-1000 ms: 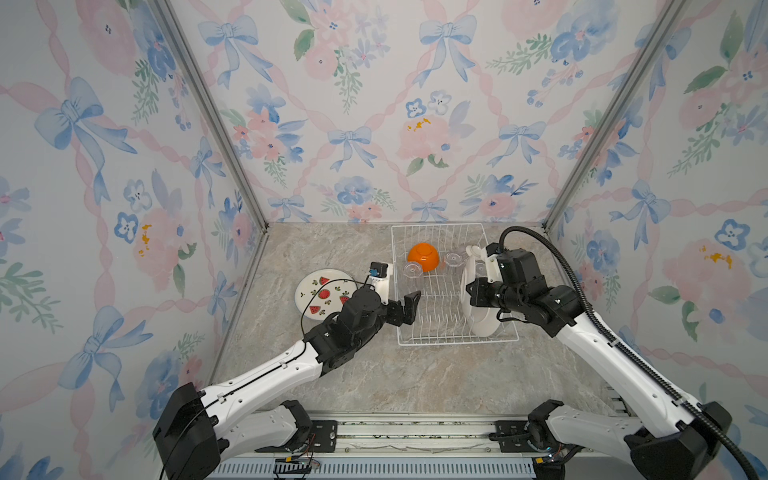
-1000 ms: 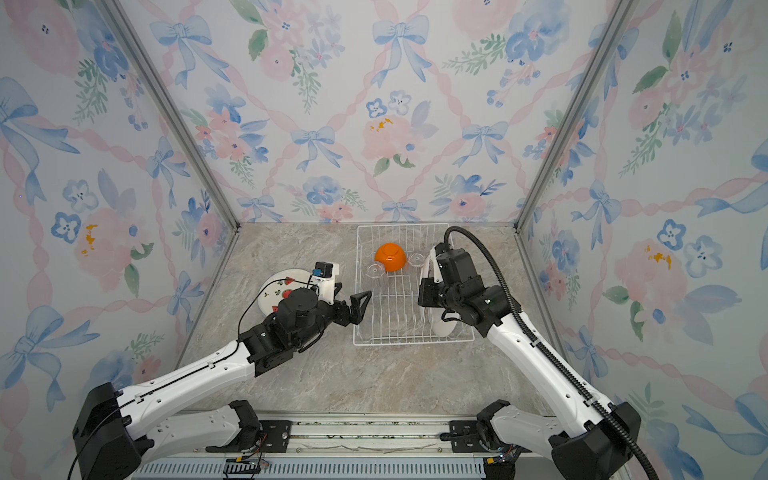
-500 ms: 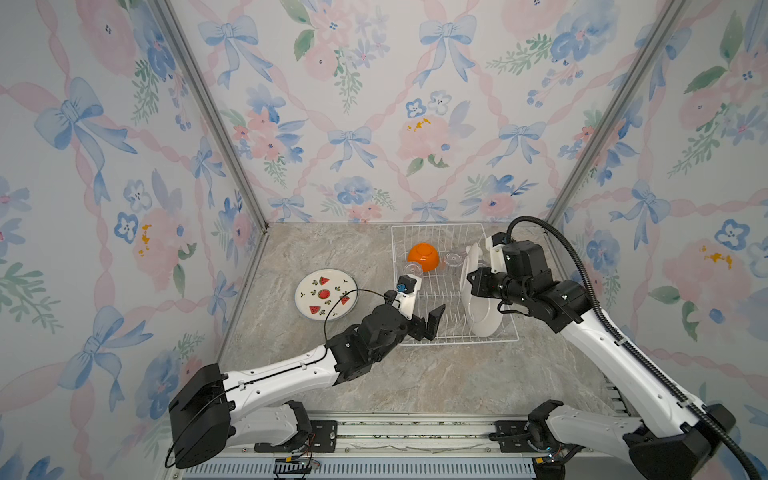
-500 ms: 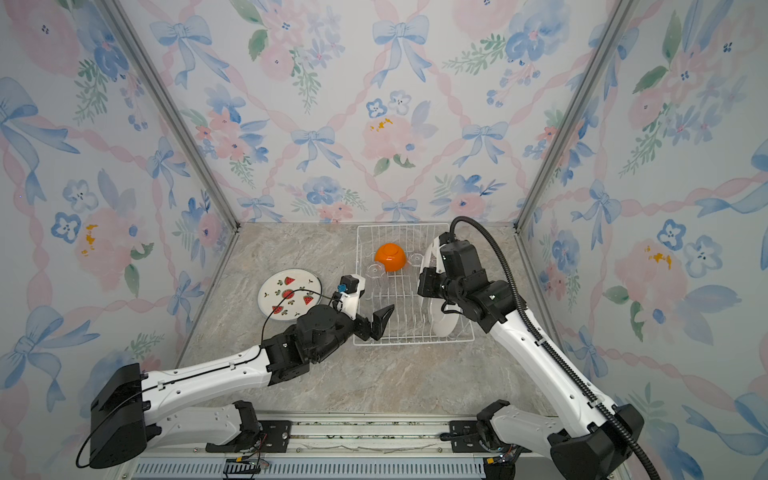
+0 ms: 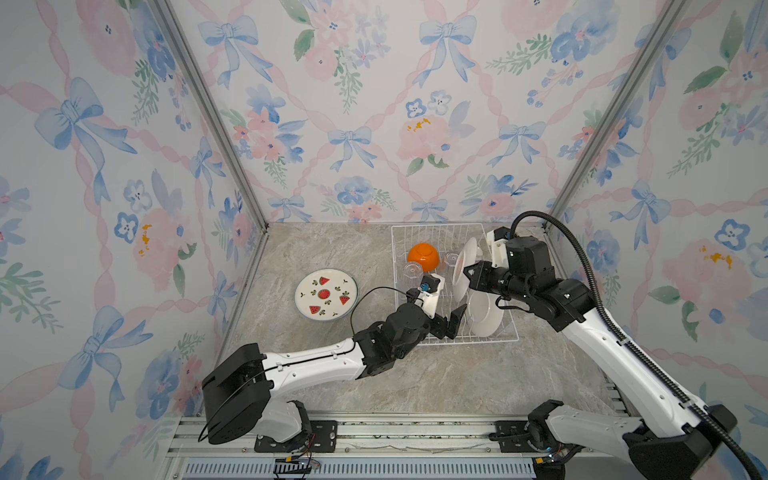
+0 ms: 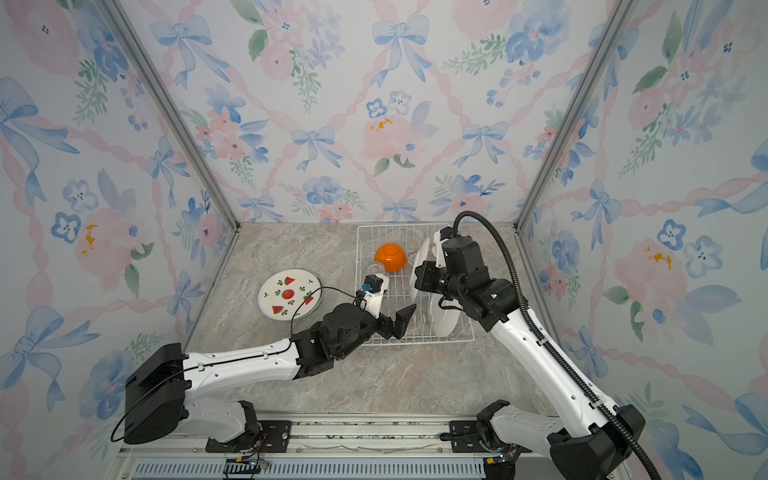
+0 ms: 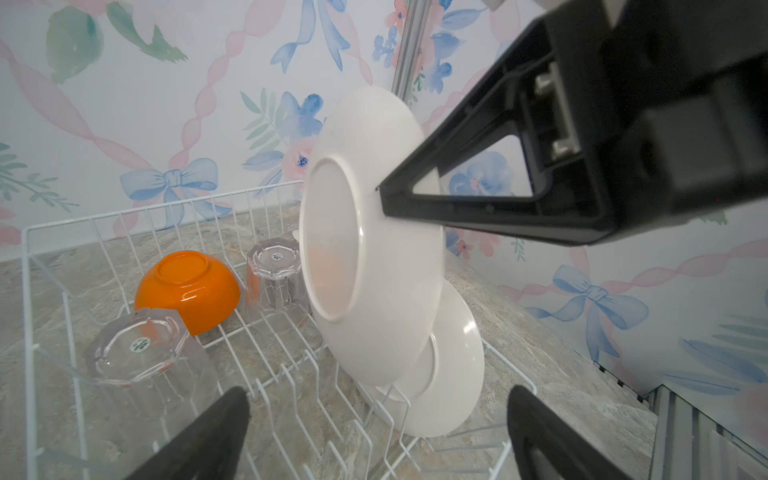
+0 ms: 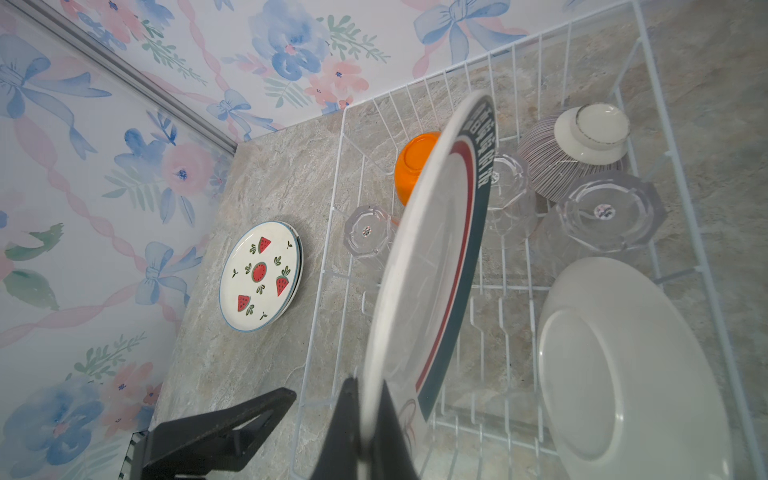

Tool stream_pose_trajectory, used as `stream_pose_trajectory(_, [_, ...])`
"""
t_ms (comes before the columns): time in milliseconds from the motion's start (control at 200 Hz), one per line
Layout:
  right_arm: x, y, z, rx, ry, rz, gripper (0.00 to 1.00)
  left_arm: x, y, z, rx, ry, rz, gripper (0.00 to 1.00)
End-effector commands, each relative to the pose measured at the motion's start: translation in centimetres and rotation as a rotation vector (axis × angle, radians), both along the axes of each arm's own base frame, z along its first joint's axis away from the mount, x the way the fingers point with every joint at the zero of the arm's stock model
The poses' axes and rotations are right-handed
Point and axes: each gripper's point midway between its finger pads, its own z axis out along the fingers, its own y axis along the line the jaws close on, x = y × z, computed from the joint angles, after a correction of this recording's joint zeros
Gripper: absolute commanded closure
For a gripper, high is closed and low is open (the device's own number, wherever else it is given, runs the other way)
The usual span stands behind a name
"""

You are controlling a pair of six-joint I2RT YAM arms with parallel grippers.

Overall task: Unload the mixed dishes from the dish rack
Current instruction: 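Tilt the plate up with the right gripper toward the approaching left gripper, then grasp the raised plate's rim with the left gripper beside the right gripper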

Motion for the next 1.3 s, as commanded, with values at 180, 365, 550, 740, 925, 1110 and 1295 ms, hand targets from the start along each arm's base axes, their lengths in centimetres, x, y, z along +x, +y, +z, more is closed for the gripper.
stream_pose_trajectory(180, [-0.9,0.1,3.7,0.112,-0.083,-0.008,1.00,0.7,-2.1,1.4,-0.017,-0.049,-0.018,0.18])
stream_pose_trajectory(365, [-1.5,0.1,4.2,0.130,-0.095,-0.009,1.00,1.3,-3.0,1.8,-0.015,-0.072,-0.008,0.37])
stream_pose_trajectory(550, [-1.6,0.0,4.2,0.136,-0.096,-0.024,1.00,2.0,-3.5,1.8,-0.008,-0.078,0.024,0.37])
stream_pose_trajectory(740, [-1.6,0.8,3.9,0.134,-0.090,-0.018,1.00,2.5,-3.2,2.2,-0.007,-0.089,0.073,0.42])
stream_pose_trajectory(925, [-1.6,1.1,3.8,0.139,-0.091,-0.020,1.00,2.6,-2.5,2.5,-0.001,-0.102,0.113,0.49])
stream_pose_trajectory(1110, [-1.7,1.4,3.9,0.152,-0.091,-0.023,1.00,2.8,-2.1,2.4,0.000,-0.100,0.140,0.52])
stream_pose_trajectory(1295, [-2.2,2.5,3.5,0.163,-0.079,-0.011,1.00,3.0,-2.2,2.5,-0.001,-0.101,0.147,0.55])
